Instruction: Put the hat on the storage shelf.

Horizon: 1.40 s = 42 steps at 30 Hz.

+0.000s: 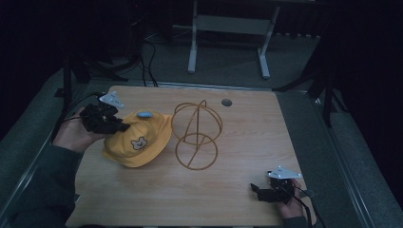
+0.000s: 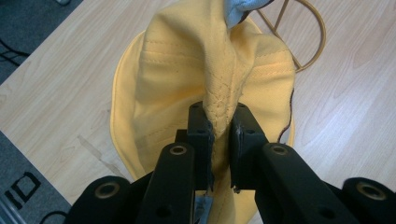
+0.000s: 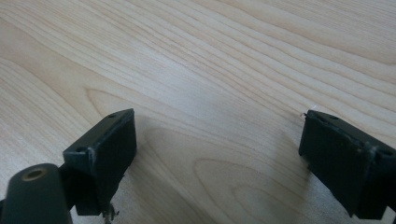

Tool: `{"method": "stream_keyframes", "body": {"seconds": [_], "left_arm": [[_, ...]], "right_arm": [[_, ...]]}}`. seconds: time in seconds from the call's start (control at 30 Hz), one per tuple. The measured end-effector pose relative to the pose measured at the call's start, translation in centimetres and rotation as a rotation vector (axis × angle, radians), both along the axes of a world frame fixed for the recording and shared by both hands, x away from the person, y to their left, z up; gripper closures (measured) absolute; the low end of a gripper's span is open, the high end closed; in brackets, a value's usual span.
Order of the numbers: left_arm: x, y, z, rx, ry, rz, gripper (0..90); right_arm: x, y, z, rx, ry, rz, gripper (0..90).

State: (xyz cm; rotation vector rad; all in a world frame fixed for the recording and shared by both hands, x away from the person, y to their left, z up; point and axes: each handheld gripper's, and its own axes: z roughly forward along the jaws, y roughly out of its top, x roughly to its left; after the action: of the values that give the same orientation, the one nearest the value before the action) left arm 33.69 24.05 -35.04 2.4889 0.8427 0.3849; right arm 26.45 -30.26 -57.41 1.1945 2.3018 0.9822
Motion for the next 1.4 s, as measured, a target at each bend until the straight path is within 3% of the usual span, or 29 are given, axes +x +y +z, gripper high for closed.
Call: {"method": "stream_keyframes", "body": {"seconds": [1.4], "left_arm": [[1.0,0.5,4.2,-0.042,-0.022,-0.037,80.6]], "right_arm": [[0.0,0.0,0.0,0.001,0.001,-0.001,11.0]]}}
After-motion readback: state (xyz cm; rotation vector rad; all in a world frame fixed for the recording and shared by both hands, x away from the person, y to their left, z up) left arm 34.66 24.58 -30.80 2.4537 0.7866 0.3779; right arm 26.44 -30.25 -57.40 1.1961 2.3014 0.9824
